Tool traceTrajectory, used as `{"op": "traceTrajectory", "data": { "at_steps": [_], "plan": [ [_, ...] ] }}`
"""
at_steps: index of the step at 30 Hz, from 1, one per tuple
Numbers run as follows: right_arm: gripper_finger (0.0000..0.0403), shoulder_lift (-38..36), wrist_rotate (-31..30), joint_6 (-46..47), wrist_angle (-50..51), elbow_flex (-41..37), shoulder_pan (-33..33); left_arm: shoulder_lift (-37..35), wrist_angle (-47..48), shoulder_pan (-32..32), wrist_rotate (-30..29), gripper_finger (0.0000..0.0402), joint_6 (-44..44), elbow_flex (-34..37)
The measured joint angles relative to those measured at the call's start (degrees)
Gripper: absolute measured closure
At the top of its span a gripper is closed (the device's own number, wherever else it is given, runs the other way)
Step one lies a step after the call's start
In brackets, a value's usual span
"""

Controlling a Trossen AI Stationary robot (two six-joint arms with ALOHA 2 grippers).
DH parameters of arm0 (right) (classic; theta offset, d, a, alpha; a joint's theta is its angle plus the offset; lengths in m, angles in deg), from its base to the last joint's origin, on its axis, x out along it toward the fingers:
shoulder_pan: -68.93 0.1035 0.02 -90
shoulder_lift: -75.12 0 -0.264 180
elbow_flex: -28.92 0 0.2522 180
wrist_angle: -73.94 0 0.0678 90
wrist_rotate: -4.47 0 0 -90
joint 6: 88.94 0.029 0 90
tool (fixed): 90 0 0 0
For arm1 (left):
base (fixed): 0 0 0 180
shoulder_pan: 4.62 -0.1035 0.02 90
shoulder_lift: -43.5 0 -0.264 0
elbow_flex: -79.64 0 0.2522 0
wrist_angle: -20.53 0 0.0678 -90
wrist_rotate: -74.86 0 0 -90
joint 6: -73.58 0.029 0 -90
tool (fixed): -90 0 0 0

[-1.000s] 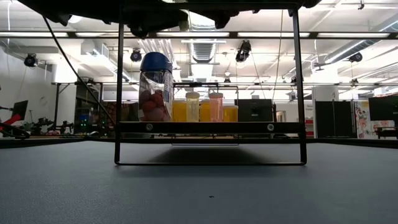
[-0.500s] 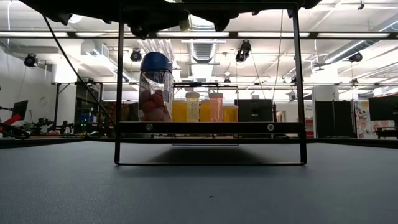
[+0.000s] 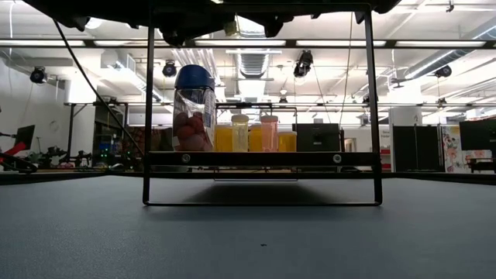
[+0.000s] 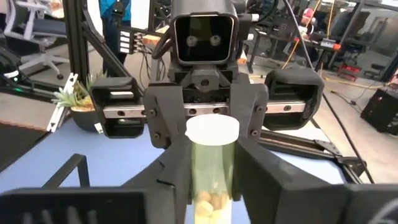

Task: Pick and place medicine bottles onto shelf by color
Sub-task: Put the small yellow pill bottle on the shelf

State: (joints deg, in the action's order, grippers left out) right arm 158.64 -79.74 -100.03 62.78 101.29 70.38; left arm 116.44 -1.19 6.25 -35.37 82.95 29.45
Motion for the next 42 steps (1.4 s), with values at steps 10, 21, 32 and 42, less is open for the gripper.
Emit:
{"op": "traceTrajectory", "data": {
  "at_steps": [10, 21, 32, 42],
  "plan": [
    [0.0335, -1.1, 0.4, -1.1, 3.2, -0.1, 0.0, 0.0, -0.1, 0.0, 0.0, 0.025, -1.5, -0.1],
    [0.0334, -14.2, 0.4, 0.4, -0.1, -15.2, -5.1, -1.8, 0.5, 0.0, 0.0, 0.0183, -1.5, 0.0],
    [0.0334, -15.0, -5.8, 13.8, -36.2, -41.7, -6.8, -2.0, -0.1, 0.0, 0.0, 0.0182, -1.5, 0.1],
    [0.0334, -1.2, -5.8, 16.5, -56.6, -47.2, -5.5, -3.8, 0.0, 0.0, 0.0, 0.0182, -1.4, 0.0]
  ]
}}
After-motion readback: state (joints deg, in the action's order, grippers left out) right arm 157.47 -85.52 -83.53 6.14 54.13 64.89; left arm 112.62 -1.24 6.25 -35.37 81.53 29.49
